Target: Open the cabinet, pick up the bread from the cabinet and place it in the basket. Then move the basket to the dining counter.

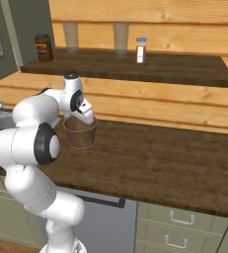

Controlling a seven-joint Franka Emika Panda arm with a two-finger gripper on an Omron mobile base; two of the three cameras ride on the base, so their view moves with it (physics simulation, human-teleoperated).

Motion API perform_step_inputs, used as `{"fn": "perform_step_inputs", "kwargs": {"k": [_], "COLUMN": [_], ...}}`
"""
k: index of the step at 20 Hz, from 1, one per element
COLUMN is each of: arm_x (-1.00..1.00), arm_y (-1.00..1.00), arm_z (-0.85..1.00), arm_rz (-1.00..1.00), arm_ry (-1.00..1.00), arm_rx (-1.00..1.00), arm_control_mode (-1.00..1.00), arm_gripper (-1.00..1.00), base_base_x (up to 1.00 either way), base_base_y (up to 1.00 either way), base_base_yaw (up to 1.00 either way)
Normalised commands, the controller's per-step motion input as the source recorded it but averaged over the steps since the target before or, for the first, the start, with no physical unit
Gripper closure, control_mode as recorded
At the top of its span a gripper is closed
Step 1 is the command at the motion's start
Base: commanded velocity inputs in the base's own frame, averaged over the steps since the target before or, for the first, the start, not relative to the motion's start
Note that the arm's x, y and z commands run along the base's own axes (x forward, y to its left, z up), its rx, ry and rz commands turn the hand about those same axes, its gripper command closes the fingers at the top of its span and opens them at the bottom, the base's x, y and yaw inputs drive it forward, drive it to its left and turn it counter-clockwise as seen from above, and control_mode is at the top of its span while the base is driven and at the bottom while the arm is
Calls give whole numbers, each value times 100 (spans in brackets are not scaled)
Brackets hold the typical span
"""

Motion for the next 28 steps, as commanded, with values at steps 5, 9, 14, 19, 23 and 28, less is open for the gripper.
{"fn": "perform_step_inputs", "kwargs": {"k": [5,9,14,19,23,28], "arm_x": [-2,-15,9,11,1,-2], "arm_y": [18,0,0,0,4,9], "arm_z": [-51,-31,-15,-38,-71,-75], "arm_rz": [-2,-4,-6,-4,-5,-4], "arm_ry": [0,0,0,0,0,-1], "arm_rx": [8,0,0,0,0,-2], "arm_control_mode": [-100,-100,-100,-100,-100,-100], "arm_gripper": [-100,-100,-100,-100,-100,100], "base_base_x": [0,0,0,0,0,0], "base_base_y": [0,0,0,0,0,0], "base_base_yaw": [0,0,0,0,0,0]}}
